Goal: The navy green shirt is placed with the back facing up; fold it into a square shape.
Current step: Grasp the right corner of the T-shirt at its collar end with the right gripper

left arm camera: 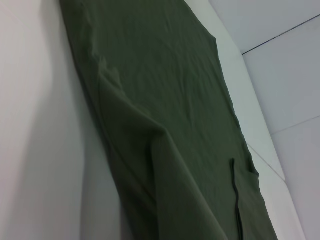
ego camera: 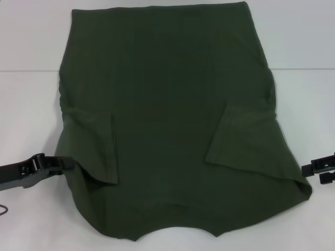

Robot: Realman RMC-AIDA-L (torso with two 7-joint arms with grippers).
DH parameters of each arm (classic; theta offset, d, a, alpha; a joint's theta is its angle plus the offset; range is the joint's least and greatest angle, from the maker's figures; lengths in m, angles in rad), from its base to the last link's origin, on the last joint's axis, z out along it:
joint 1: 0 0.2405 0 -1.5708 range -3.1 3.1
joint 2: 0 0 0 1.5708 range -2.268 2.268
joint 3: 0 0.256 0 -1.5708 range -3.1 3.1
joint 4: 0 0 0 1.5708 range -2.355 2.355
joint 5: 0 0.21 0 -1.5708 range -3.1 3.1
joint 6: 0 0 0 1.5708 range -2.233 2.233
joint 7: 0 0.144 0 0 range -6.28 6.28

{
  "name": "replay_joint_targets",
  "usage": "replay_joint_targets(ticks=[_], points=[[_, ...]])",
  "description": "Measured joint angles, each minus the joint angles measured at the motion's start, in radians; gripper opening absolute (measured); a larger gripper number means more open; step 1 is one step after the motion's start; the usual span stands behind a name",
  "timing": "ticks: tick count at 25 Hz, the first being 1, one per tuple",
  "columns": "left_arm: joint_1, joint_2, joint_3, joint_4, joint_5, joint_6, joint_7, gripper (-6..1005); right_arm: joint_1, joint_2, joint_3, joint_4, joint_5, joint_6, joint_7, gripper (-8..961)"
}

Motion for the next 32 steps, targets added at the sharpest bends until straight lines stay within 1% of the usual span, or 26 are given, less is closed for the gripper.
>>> replay_joint_targets(ticks=[3, 11, 13, 18, 22, 23, 32], points=[[0.000, 0.000, 0.000, 0.000, 0.000, -0.002, -0.001, 26, 0.007, 0.003, -0.005, 0.016, -0.001, 0.014, 0.007, 732], [0.000, 0.003, -0.001, 0.000, -0.014, -0.002, -0.001, 26, 0.013, -0.001, -0.015, 0.021, -0.005, 0.023, 0.020, 732], [0.000, 0.003, -0.002, 0.000, -0.014, -0.002, -0.001, 27, 0.014, 0.001, -0.030, 0.021, -0.006, 0.036, 0.021, 733], [0.000, 0.003, -0.002, 0.000, -0.015, -0.002, -0.005, 26, 0.015, 0.023, -0.089, 0.015, -0.006, 0.091, 0.010, 733], [0.000, 0.003, -0.002, 0.000, -0.015, -0.002, -0.007, 26, 0.015, 0.038, -0.100, 0.013, -0.006, 0.116, -0.005, 732], [0.000, 0.003, -0.002, 0.000, -0.015, -0.002, -0.008, 26, 0.015, 0.044, -0.101, 0.016, -0.006, 0.125, -0.010, 731], [0.000, 0.002, -0.001, 0.000, -0.023, -0.002, -0.008, 27, 0.008, 0.056, -0.105, 0.021, -0.006, 0.136, -0.010, 731]])
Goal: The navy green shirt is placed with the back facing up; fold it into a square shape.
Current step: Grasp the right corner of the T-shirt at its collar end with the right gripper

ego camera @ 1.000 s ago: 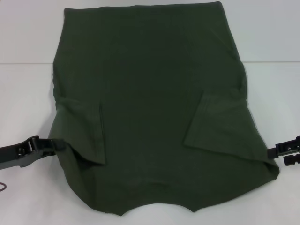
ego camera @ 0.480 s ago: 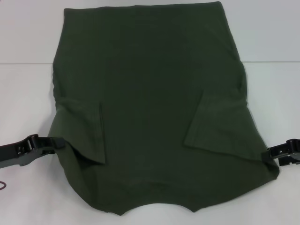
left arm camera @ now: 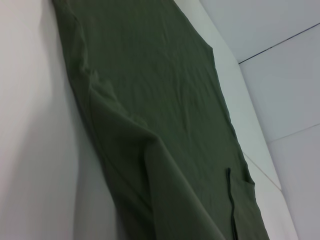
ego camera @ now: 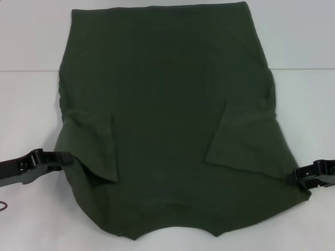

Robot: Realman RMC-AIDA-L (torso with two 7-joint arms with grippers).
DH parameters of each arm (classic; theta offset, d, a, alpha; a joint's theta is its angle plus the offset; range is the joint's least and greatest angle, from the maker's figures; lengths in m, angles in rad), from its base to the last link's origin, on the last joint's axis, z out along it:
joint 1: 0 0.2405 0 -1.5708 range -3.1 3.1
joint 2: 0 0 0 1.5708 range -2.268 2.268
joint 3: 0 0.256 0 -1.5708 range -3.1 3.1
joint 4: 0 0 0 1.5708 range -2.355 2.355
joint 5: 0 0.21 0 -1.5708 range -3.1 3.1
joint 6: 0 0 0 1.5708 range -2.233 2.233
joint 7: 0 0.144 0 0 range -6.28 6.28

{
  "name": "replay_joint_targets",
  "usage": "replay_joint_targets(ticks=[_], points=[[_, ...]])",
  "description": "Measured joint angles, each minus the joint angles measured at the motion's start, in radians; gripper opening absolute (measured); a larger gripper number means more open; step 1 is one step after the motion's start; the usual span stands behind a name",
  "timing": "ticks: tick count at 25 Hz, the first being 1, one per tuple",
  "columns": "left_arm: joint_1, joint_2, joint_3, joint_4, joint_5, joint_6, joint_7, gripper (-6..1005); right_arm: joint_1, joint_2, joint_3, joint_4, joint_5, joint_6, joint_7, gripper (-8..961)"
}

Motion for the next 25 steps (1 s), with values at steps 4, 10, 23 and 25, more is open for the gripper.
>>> replay_joint_targets(ticks=[4, 10, 23, 25], points=[[0.000, 0.000, 0.000, 0.000, 0.000, 0.000, 0.000, 26, 0.002, 0.010, 0.000, 0.002, 0.000, 0.000, -0.002, 731], [0.000, -0.002, 0.000, 0.000, -0.002, 0.000, 0.000, 25, 0.015, 0.024, 0.006, 0.002, 0.015, -0.001, -0.015, 731], [0.000, -0.002, 0.000, 0.000, -0.003, -0.002, -0.001, 26, 0.034, 0.024, 0.003, 0.047, 0.076, -0.004, -0.043, 730], [-0.002, -0.002, -0.002, 0.000, -0.004, -0.001, -0.001, 26, 0.037, 0.024, 0.002, 0.050, 0.075, -0.004, -0.042, 730]])
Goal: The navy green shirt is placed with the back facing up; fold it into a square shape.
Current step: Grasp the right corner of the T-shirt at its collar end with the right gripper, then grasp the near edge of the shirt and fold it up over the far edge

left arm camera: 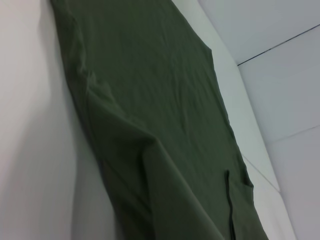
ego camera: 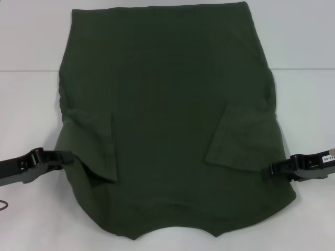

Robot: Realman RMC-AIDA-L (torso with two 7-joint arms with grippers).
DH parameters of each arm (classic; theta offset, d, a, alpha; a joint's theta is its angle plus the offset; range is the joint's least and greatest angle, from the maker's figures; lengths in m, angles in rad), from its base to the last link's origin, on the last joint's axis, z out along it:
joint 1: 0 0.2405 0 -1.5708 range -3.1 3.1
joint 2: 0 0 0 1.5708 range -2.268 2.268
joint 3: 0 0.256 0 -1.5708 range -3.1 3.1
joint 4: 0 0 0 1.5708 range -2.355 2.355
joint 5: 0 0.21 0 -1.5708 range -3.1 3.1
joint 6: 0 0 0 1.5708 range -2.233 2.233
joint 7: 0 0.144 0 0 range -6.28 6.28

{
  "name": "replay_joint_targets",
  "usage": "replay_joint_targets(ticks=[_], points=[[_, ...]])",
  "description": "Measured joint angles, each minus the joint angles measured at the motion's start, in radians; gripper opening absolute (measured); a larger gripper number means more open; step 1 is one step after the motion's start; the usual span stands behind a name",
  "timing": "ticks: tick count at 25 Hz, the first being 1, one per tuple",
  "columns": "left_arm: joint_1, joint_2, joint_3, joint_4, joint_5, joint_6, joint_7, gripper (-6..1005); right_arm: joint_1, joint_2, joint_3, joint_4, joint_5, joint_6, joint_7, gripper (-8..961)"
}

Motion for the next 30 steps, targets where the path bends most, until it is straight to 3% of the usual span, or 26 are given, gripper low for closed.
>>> replay_joint_targets(ticks=[7, 13, 18, 21, 26, 30], points=[[-0.007, 0.000, -0.007, 0.000, -0.001, 0.000, 0.000, 27, -0.003, -0.002, 0.002, 0.001, -0.008, 0.002, 0.011, 730], [-0.009, 0.000, -0.007, -0.001, -0.001, 0.000, 0.000, 26, 0.002, -0.001, -0.006, 0.002, -0.011, 0.005, 0.009, 542], [-0.009, 0.000, -0.008, -0.002, -0.001, 0.000, 0.000, 26, 0.000, -0.001, -0.008, 0.002, -0.011, 0.006, 0.008, 302], [-0.009, 0.000, -0.007, -0.002, -0.001, 0.003, 0.001, 26, -0.005, -0.003, -0.009, 0.002, -0.011, 0.006, 0.005, 63], [-0.006, 0.010, -0.002, 0.000, 0.000, 0.029, 0.018, 25, -0.019, -0.007, -0.003, 0.002, -0.008, -0.003, -0.022, 43], [0.006, 0.045, 0.003, 0.004, 0.010, 0.095, 0.038, 25, -0.041, -0.011, 0.000, -0.005, -0.004, -0.018, -0.037, 39]])
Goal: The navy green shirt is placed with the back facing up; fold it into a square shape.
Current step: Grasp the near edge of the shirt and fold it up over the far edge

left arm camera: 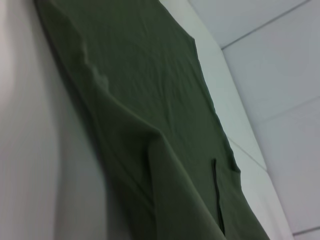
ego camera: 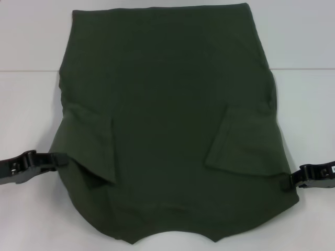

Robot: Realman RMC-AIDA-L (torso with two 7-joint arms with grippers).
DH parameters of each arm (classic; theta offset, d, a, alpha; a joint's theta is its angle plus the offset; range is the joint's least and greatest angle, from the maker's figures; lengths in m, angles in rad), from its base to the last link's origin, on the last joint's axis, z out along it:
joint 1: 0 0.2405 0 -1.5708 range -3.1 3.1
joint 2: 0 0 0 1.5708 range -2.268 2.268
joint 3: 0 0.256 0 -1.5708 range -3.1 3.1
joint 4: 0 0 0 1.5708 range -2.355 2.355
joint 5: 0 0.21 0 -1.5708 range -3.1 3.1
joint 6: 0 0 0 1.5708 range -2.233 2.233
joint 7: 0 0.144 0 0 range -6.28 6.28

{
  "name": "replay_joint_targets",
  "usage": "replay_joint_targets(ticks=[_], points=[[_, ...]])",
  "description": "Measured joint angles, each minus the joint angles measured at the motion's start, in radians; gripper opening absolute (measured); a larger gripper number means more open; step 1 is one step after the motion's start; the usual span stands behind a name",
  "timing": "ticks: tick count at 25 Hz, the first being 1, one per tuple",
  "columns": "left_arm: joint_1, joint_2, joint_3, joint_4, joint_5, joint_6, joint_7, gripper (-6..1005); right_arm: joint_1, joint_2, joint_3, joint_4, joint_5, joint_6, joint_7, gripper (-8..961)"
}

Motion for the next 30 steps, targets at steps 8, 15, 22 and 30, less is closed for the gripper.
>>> replay_joint_targets(ticks=[8, 15, 22, 30], points=[[0.021, 0.037, 0.023, 0.013, 0.032, 0.090, -0.004, 27, -0.027, -0.006, 0.008, -0.003, 0.001, -0.066, -0.017, 40], [0.048, 0.042, 0.019, 0.060, 0.133, 0.224, -0.004, 26, -0.071, -0.024, 0.028, -0.018, 0.001, -0.205, -0.018, 41], [0.104, 0.035, 0.022, 0.105, 0.156, 0.343, 0.019, 26, -0.132, -0.026, 0.018, -0.030, -0.005, -0.319, -0.017, 42], [0.083, 0.040, 0.009, 0.090, 0.093, 0.386, 0.059, 27, -0.152, -0.027, 0.113, -0.028, 0.055, -0.343, -0.093, 43]])
